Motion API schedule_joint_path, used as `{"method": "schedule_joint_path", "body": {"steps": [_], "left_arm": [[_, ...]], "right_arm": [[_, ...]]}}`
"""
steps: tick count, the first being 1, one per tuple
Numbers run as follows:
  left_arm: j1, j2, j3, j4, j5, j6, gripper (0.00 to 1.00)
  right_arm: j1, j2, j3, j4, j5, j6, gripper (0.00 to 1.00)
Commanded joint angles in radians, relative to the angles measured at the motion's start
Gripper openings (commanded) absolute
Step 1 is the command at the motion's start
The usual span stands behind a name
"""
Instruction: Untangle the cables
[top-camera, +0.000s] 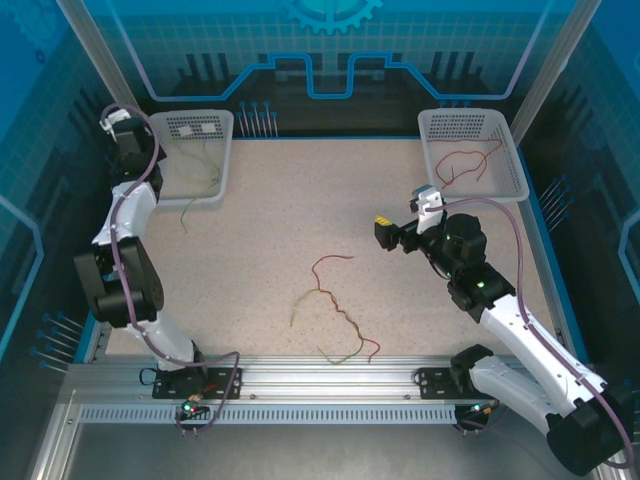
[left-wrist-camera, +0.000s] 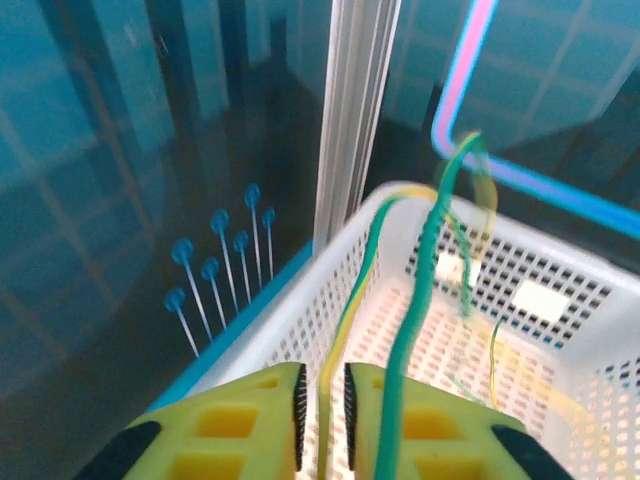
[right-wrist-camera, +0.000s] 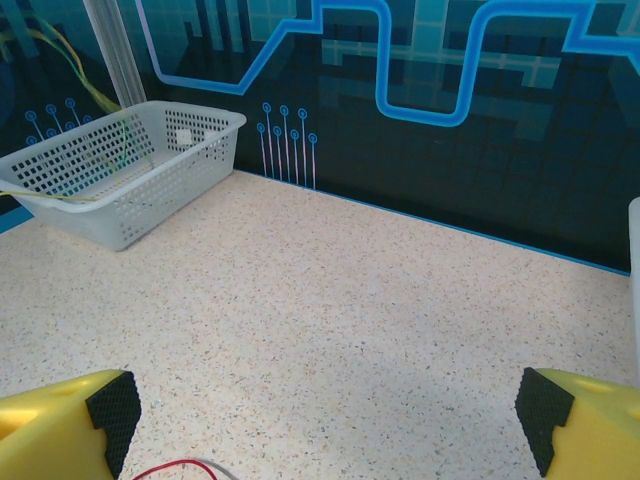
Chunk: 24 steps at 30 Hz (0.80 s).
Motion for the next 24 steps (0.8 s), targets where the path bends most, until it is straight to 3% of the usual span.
{"method": "schedule_joint_path", "body": {"steps": [1, 3, 6, 11, 15, 19, 22, 24], "left_arm": [[0.001, 0.103, 0.043, -0.02, 0.029, 0.0, 0.1], [-0.001, 0.16, 0.078, -0.043, 0.019, -0.006, 0.37], [-0.019, 0.212, 0.123, -0.086, 0.018, 0.01, 0.43], [-0.09, 0.166, 0.154, -0.159, -0.008, 0.074, 0.99], [-0.113, 0.087, 0.189, -0.341, 0.004, -0.003, 0.99], [-0.124, -0.016, 0.167, -0.485, 0.146, -0.075, 0.99], [-0.171, -0.111, 0.083, -0.483, 0.19, -0.077, 0.99], [-0.195, -0.182, 0.018, -0.467, 0.209, -0.104, 0.93]], "right_arm": [[-0.013, -0.014, 0.011, 0.008, -0.027, -0.003, 1.0], [-0.013, -0.02, 0.011, 0.009, -0.034, -0.01, 1.0], [-0.013, -0.032, 0.015, 0.003, -0.035, -0.015, 1.0], [-0.013, -0.018, 0.035, -0.014, -0.035, -0.013, 1.0], [-0.002, 0.006, 0.049, -0.009, -0.031, -0.006, 1.0], [0.013, 0.039, 0.068, -0.012, 0.006, -0.008, 1.0], [0.019, 0.074, 0.093, -0.025, 0.008, -0.003, 1.0], [0.02, 0.098, 0.098, -0.016, -0.017, -0.001, 1.0]]}}
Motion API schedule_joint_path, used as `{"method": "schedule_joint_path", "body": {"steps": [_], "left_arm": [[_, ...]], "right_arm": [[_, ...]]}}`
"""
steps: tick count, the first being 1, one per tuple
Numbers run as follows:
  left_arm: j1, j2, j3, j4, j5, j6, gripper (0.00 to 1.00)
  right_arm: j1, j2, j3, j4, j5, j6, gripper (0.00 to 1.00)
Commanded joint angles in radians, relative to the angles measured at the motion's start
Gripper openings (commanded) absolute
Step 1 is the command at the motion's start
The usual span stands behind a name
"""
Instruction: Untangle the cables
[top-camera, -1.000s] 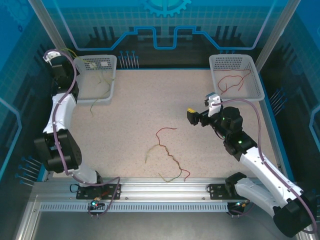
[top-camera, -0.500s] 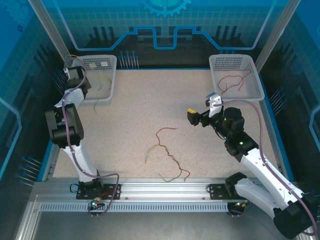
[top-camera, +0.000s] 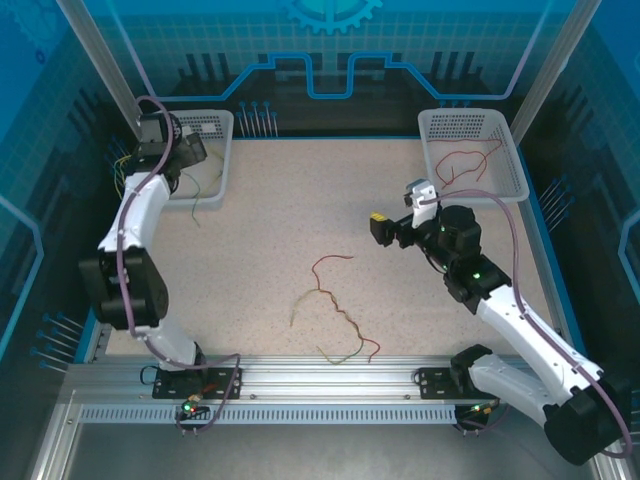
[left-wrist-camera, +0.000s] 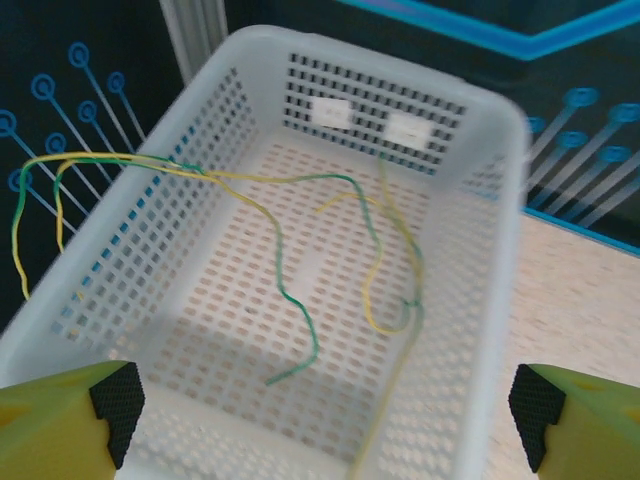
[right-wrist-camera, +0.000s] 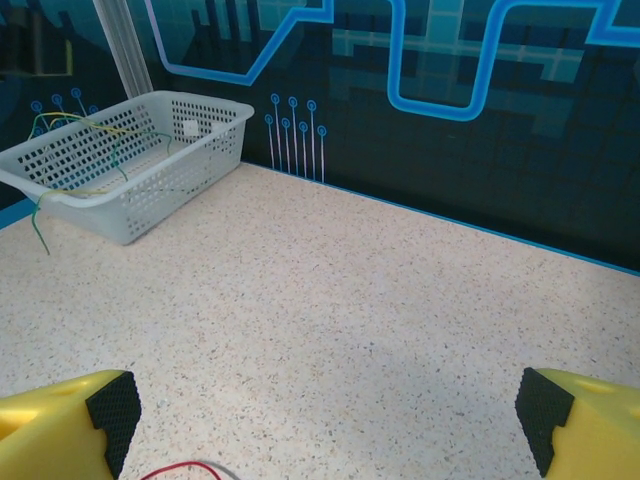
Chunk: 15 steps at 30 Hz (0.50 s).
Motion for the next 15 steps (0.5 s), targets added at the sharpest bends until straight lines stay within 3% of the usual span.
{"method": "schedule_joint_path", "body": {"steps": [1, 4, 6, 10, 15], "left_arm": [[-0.061, -0.12, -0.099, -0.059, 0.075, -0.052, 0.92], [-0.124, -0.221, -0.189, -0.037, 0.027, -0.049, 0.85], [-0.155, -0.27, -0.232, -0.049, 0.03, -0.076, 0.79], [-0.297, -0.35, -0.348, -0.028, 0.028, -0.119, 0.73], [-0.481, -0.337, -0.439, -0.042, -0.012, -0.164, 0.69]], "right_arm": [[0.014, 0.038, 0.039, 0.011, -0.031, 0.003, 1.0], [0.033, 0.095, 0.064, 0.019, -0.092, 0.009, 0.98], [0.055, 0.147, 0.101, -0.018, -0.165, -0.027, 0.91], [0.129, 0.291, 0.212, -0.128, -0.128, -0.053, 0.75], [0.16, 0.428, 0.279, -0.19, -0.133, -0.017, 0.67]]}}
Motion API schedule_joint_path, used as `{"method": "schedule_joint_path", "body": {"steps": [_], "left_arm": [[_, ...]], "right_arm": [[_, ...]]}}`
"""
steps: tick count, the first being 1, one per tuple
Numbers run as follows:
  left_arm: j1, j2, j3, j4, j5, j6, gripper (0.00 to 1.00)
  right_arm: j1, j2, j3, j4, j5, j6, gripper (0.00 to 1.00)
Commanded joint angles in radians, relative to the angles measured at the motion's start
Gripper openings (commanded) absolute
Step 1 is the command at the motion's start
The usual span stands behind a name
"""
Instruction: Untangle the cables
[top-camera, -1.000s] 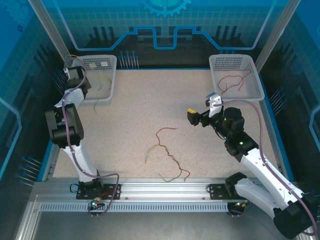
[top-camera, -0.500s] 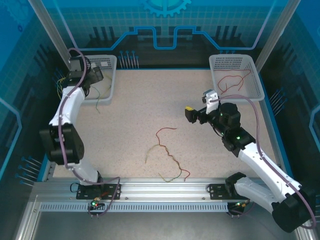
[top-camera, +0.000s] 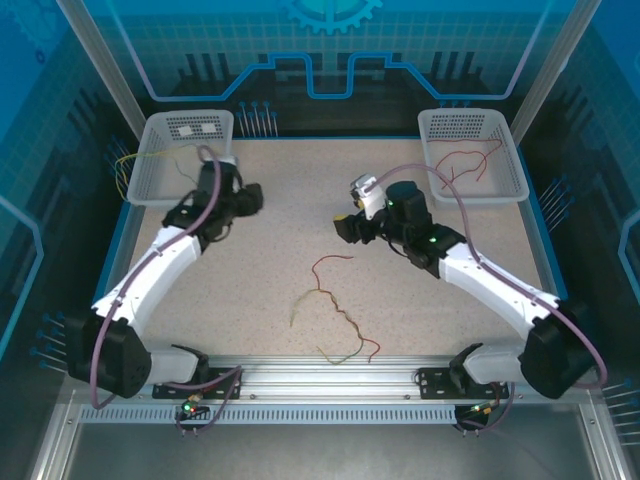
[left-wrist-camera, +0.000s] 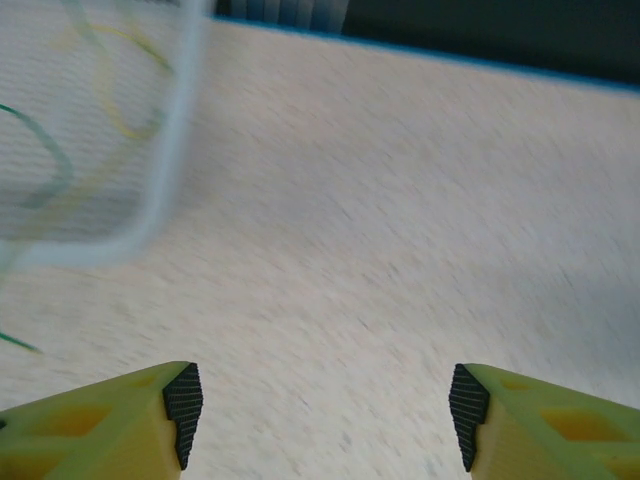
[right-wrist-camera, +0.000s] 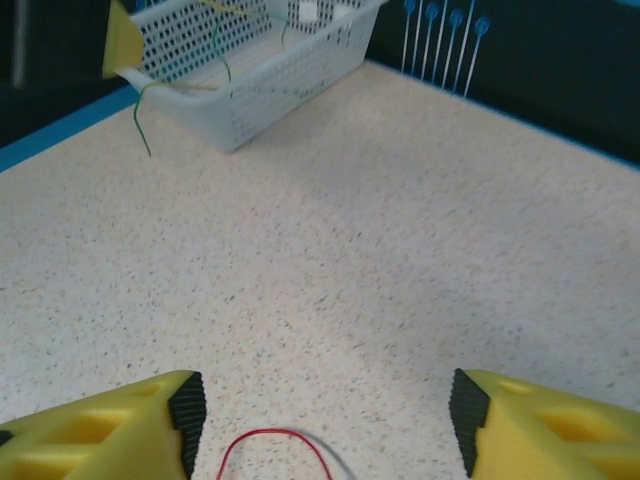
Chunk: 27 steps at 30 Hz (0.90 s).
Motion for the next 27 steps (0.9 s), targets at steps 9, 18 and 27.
{"method": "schedule_joint_path", "body": {"steps": [9, 18, 27], "left_arm": [[0.2, -0.001, 0.055, -0.079, -0.019, -0.009, 0.68], [0.589, 0.322, 0.308, 0.061, 0.28, -0.372, 0.87], [0.657, 0.663, 0.599, -0.001, 0.154, -0.546, 0.96]], "right_arm": [[0.031, 0.07, 0.012, -0.006, -0.022, 0.039, 0.65], [0.035, 0.063, 0.005, 0.014, -0.045, 0.036, 0.7], [0.033, -0.047, -0.07, 0.024, -0.013, 0.011, 0.74]]}}
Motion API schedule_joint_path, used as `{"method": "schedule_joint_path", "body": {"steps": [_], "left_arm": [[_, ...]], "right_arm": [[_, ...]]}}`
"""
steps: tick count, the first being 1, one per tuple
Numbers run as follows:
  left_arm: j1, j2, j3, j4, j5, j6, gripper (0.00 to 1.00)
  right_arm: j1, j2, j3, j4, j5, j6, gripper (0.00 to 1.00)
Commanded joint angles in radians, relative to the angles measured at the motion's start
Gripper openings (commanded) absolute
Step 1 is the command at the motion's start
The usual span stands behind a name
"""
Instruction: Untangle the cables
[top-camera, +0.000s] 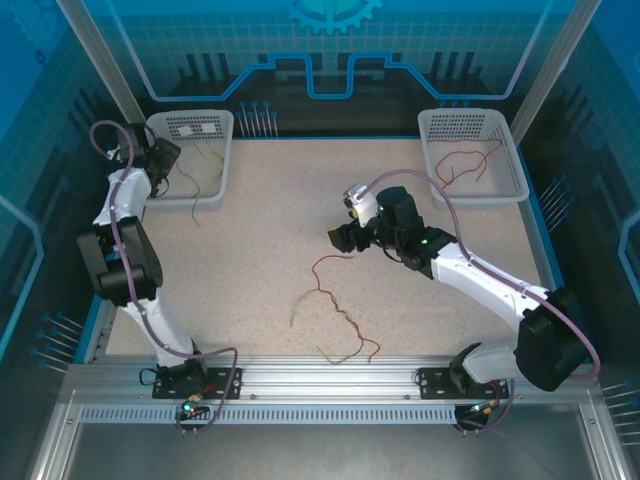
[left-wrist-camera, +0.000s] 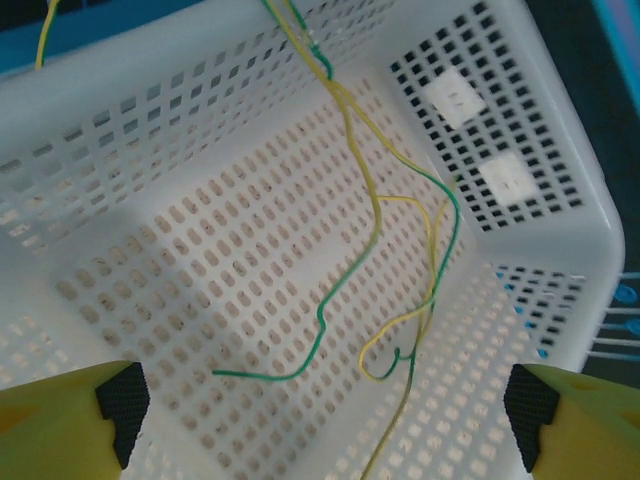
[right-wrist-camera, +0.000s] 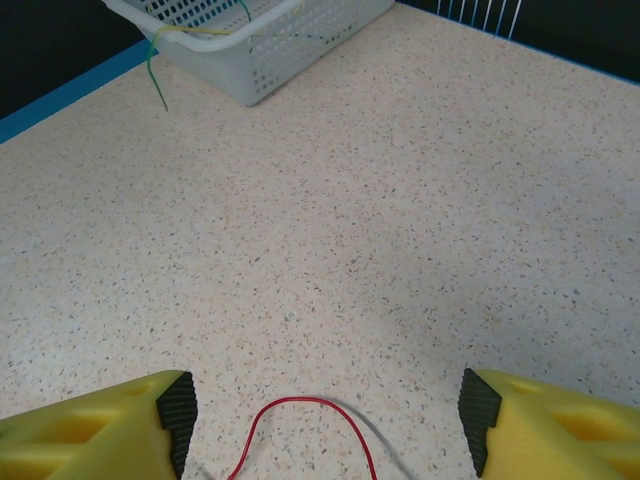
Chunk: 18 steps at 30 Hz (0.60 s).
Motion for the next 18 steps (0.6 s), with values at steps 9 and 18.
{"method": "schedule_joint_path", "body": {"steps": [9, 18], "left_arm": [[0.036, 0.317, 0.352, -0.029, -0.063, -0.081, 0.97], [0.026, 0.512, 0.621, -0.063, -0.084, -0.061, 0.88]], "right_arm": [[-0.001, -0.173, -0.093, 0.04, -0.01, -0.049, 0.8], [-0.006, -0.262, -0.14, 0.082, -0.05, -0.046, 0.83]]}}
